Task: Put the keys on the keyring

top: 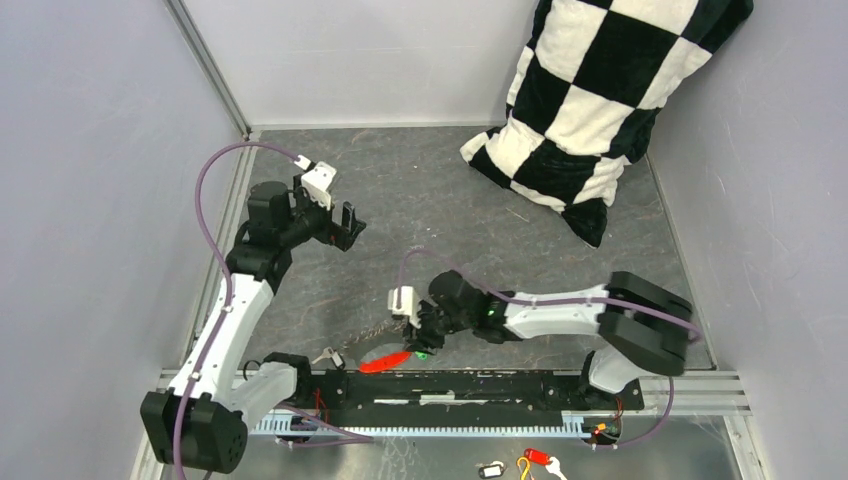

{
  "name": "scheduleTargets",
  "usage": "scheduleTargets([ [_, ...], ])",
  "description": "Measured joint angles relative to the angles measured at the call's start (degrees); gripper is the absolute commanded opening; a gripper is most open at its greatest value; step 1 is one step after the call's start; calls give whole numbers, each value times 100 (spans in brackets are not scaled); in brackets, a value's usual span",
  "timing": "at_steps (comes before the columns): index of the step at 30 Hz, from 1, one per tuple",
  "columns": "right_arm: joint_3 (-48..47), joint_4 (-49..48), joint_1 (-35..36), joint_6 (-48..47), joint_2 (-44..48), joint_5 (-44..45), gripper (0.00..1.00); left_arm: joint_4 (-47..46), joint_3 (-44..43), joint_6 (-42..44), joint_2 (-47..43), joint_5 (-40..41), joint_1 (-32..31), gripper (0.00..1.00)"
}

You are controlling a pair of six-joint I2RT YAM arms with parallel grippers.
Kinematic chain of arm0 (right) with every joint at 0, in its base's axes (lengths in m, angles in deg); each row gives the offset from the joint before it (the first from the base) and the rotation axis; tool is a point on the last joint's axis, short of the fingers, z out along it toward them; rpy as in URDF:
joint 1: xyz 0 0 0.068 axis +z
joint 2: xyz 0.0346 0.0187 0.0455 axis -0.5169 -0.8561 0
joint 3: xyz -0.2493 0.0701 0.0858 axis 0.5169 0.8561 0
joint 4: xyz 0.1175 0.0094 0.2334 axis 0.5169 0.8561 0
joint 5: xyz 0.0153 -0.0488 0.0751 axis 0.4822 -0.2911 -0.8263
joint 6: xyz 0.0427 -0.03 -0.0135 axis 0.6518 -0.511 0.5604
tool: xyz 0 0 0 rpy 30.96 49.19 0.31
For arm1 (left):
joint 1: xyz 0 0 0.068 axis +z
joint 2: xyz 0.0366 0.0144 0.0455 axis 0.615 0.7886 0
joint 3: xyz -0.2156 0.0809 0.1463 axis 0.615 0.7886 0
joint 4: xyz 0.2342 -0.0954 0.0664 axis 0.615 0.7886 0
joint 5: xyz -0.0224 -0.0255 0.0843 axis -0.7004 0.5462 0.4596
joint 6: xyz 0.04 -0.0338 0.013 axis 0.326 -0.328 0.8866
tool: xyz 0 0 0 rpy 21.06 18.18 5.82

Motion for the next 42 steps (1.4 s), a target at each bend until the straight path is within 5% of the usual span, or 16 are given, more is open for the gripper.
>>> scheduleTargets([
  [8, -835, 26, 380, -474, -1447, 796, 47, 140, -188, -50, 601, -24, 254, 100],
  [18, -997, -63, 332, -474, -1720, 1853, 47, 654, -404, 168, 837, 271, 566, 100],
  [32, -1016, -122, -2092, -326, -1742, 1943, 49, 730, -1034, 267, 1582, 267, 614, 100],
  [35, -1029, -4, -2149, -376, -1676, 1982, 72, 431, -870, 264, 1585, 258, 645, 100],
  [36, -1021, 98, -2149, -407, -1604, 2020, 97, 326, -769, 262, 1585, 243, 664, 100],
  [42, -431, 417, -2387, -463, -116, 2413, 98, -319, -9, 173, 1488, 186, 789, 100],
])
